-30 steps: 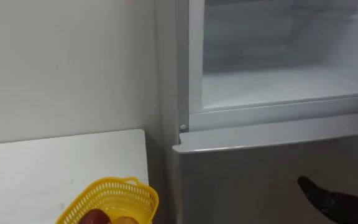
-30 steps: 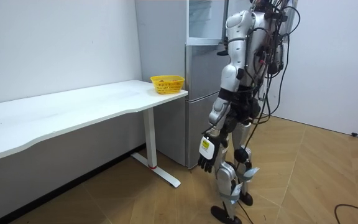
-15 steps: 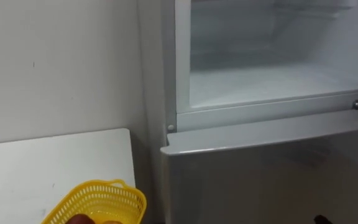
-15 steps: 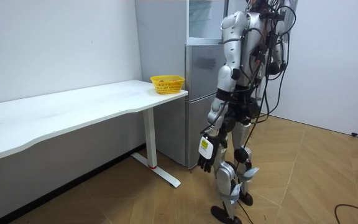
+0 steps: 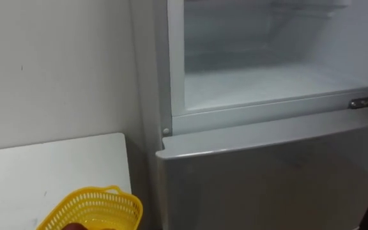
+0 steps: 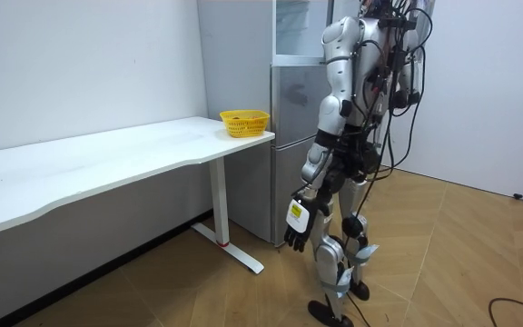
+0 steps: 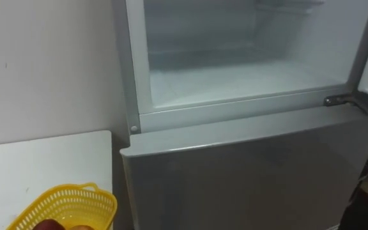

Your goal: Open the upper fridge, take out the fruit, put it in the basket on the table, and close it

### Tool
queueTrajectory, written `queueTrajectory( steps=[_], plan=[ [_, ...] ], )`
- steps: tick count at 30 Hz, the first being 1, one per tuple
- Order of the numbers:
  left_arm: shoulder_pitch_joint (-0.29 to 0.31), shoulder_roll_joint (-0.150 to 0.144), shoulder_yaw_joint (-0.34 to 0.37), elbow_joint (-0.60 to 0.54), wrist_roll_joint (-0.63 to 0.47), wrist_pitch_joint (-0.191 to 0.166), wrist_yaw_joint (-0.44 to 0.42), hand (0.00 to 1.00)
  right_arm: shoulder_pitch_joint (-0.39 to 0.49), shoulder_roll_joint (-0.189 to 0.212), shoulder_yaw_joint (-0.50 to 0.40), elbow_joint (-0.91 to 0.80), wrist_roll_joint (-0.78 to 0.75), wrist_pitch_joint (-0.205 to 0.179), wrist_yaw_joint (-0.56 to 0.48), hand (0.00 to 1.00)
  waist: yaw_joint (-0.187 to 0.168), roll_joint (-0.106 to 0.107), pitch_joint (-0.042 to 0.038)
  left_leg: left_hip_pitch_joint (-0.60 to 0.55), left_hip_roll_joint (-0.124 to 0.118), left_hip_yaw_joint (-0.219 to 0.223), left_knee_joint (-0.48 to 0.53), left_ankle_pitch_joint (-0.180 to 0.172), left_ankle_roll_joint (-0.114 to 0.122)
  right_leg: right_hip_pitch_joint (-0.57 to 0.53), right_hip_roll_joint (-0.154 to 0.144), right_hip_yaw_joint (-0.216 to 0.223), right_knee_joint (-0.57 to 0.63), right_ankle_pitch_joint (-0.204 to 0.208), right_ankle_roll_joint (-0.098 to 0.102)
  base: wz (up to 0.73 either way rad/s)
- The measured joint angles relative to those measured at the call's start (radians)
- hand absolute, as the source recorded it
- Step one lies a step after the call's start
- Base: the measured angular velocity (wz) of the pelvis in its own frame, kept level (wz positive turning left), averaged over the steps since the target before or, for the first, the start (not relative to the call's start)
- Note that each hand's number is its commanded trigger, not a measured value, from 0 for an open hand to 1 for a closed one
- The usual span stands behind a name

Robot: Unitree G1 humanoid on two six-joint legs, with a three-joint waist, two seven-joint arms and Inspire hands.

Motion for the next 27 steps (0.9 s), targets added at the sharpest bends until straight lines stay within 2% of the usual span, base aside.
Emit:
queueTrajectory(
  steps=[4,13,23,27],
  plan=[
    [0.01,-0.001,0.025,-0.004,0.002,0.0,0.006,0.0,-0.038,-0.005,-0.109,0.013,0.118,-0.002,-0.006,0.0,-0.011,-0.005,-0.0003,-0.001,-0.001,0.0,0.0,0.0,0.0,-0.002,-0.002,0.0,-0.001,0.0,0.001,0.0],
    [0.034,-0.004,0.082,-0.037,0.003,-0.001,0.007,0.0,-0.067,-0.008,-0.245,0.017,0.261,-0.027,-0.02,0.0,-0.03,-0.008,0.0001,0.006,0.002,0.011,-0.001,0.0,0.0,0.001,0.003,0.013,0.0,0.0,0.0,-0.05],
    [0.035,-0.004,0.109,-0.037,0.006,-0.002,0.008,0.0,-0.136,-0.01,-0.271,0.018,0.261,-0.033,0.006,0.0,-0.041,-0.015,0.0014,-0.021,0.002,0.012,0.0,0.0,0.0,-0.037,0.005,0.029,0.017,0.0,0.0,-0.02],
    [0.035,-0.005,0.118,-0.036,0.005,-0.003,0.009,0.0,-0.139,-0.01,-0.269,-0.051,0.243,-0.035,0.014,0.0,-0.034,-0.016,0.0009,-0.027,0.001,0.013,0.0,0.0,0.0,-0.042,0.005,0.024,0.019,0.0,0.0,0.0]
  ],
)
